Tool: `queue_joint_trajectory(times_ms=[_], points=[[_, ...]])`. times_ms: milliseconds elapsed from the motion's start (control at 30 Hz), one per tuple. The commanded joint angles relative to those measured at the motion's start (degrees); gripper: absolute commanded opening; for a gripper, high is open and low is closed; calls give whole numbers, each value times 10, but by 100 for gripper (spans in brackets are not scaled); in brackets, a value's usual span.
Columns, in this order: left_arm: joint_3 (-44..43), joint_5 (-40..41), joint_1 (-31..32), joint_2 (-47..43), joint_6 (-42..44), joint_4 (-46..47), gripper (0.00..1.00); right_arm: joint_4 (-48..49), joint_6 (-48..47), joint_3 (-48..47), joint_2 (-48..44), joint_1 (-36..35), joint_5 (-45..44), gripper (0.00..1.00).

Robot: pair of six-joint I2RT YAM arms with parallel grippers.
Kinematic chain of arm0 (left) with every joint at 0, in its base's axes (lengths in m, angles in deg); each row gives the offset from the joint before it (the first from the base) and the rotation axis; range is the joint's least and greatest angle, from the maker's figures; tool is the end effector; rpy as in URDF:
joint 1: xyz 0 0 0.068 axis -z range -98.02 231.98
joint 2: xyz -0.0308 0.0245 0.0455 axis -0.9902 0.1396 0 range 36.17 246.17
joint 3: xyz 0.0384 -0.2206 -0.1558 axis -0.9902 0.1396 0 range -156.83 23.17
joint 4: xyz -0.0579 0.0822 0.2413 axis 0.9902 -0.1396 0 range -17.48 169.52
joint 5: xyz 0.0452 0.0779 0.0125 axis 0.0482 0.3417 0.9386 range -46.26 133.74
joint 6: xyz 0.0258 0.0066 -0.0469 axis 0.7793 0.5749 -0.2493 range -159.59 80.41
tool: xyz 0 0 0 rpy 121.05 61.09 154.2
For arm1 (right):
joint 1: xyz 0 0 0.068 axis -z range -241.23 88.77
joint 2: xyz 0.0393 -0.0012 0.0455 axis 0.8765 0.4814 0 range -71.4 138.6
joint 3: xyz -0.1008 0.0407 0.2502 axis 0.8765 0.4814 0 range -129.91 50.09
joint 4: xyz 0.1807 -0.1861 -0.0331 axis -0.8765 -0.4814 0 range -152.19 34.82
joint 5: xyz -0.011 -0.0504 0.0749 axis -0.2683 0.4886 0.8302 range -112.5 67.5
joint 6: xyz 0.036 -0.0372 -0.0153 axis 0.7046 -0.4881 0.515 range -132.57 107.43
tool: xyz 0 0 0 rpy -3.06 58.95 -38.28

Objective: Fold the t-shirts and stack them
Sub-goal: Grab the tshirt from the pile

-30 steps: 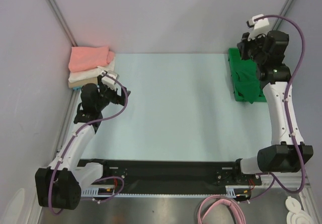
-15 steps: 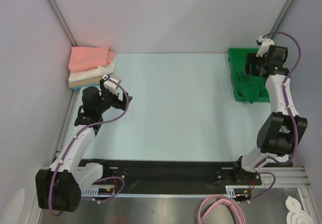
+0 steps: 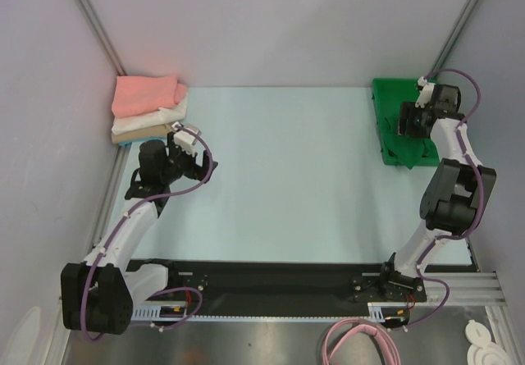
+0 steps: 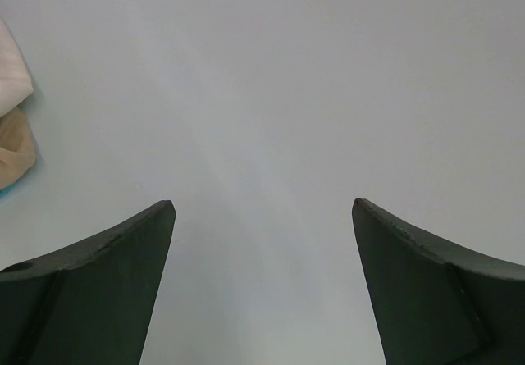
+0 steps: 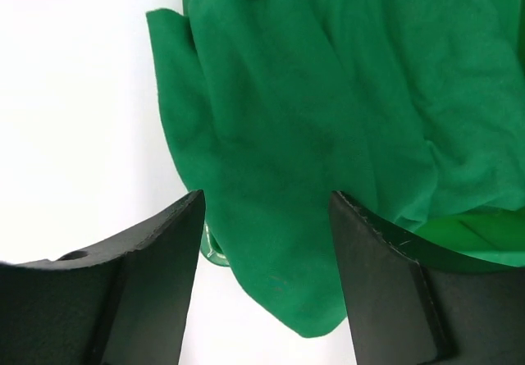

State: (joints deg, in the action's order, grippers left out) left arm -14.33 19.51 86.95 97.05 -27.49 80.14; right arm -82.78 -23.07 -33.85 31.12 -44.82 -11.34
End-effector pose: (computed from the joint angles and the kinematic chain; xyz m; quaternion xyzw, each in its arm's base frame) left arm 0.2361 -0.0352 0.2608 0.2358 0.7879 -0.1409 0.5511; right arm 0.3896 -0.1075 0.2714 0.0113 0.9240 0.0013 0.3823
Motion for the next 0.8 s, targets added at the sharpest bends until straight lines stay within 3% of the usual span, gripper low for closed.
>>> queue_joint_trajectory(times_ms=[0, 533, 767], points=[[-11, -14, 1, -5, 8, 2, 95, 3, 8, -17, 2, 6, -13, 66], [-17, -24, 1, 12, 10, -2, 95, 31, -26, 18, -65, 43, -44, 66], [-18, -27, 1, 10, 11, -1, 95, 20, -25, 19, -48, 56, -19, 66]])
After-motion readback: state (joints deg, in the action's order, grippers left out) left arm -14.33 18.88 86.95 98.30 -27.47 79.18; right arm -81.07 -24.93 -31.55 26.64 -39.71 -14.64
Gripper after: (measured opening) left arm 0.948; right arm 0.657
